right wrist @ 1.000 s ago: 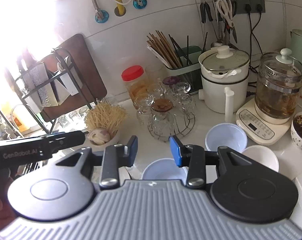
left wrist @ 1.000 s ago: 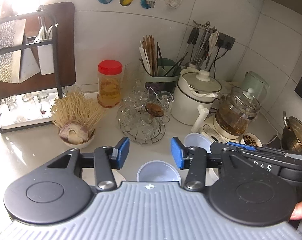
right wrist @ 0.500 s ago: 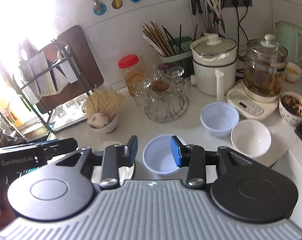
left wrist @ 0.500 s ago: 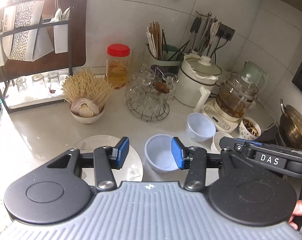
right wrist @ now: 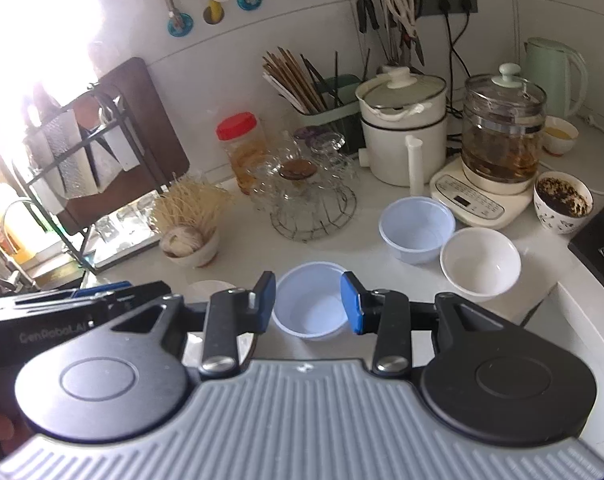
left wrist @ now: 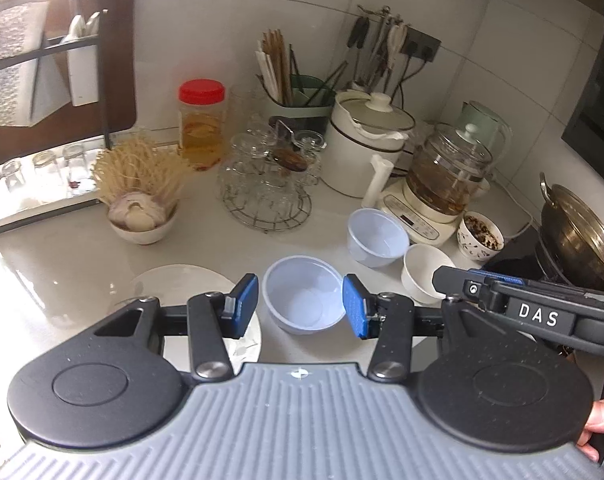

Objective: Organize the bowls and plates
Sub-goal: 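Move both grippers to the second light blue plastic bowl, then close both grippers on the rim of the second plastic bowl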

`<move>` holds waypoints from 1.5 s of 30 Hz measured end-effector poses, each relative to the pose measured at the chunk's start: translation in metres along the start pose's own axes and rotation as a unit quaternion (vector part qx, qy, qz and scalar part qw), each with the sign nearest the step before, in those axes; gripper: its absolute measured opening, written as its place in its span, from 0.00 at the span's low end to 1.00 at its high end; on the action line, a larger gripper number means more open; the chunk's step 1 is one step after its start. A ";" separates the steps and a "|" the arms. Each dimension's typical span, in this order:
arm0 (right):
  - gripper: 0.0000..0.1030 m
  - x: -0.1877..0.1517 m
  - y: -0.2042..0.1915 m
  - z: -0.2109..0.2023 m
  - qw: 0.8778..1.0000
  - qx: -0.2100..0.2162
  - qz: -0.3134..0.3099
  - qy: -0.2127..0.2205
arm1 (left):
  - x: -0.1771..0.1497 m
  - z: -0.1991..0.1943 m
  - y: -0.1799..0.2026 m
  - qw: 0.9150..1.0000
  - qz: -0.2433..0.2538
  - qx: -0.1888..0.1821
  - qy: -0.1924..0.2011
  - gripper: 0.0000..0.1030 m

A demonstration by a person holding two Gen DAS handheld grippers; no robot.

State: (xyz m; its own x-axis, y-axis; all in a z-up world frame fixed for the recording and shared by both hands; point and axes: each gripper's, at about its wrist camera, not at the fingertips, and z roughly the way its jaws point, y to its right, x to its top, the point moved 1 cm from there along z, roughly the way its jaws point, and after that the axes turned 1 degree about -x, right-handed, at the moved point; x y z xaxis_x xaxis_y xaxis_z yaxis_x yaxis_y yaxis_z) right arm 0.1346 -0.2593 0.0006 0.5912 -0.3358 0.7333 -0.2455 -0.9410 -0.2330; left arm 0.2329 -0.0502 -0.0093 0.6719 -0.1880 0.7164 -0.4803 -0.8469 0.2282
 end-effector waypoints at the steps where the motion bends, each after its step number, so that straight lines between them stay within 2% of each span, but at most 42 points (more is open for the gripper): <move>1: 0.39 0.000 0.003 0.003 1.000 -0.004 0.002 -0.003 | 0.001 0.005 0.001 1.000 0.000 -0.002 -0.002 0.51; 8: 0.39 0.011 0.030 0.019 1.000 -0.018 0.020 -0.009 | 0.010 0.039 0.018 0.999 0.005 -0.019 -0.026 0.51; 15: 0.39 0.033 0.071 0.049 0.998 -0.031 0.047 -0.020 | 0.039 0.088 0.031 0.999 -0.001 -0.031 -0.040 0.52; 17: 0.50 0.041 0.084 0.059 0.998 -0.035 0.055 -0.025 | 0.047 0.109 0.034 0.998 -0.009 -0.028 -0.057 0.52; 21: 0.62 0.055 0.109 0.079 0.996 -0.046 0.062 -0.035 | 0.060 0.143 0.037 0.996 -0.029 -0.032 -0.076 0.52; 28: 0.62 0.069 0.146 0.122 0.993 -0.056 0.080 -0.062 | 0.076 0.207 0.043 0.992 -0.049 -0.035 -0.110 0.55; 41: 0.61 0.088 0.182 0.215 0.990 -0.031 0.067 -0.123 | 0.082 0.309 0.055 0.982 -0.073 -0.039 -0.170 0.55; 45: 0.50 0.084 0.191 0.237 0.987 -0.023 0.069 -0.147 | 0.077 0.332 0.055 0.978 -0.082 -0.045 -0.188 0.53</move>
State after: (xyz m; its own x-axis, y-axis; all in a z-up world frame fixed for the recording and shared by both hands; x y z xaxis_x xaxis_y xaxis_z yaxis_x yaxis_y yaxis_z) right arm 0.3195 -0.4771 -0.1333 0.7451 -0.4640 0.4791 -0.3695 -0.8852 -0.2825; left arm 0.4454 -0.2765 -0.1604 0.8953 -0.2373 0.3770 -0.3853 -0.8372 0.3881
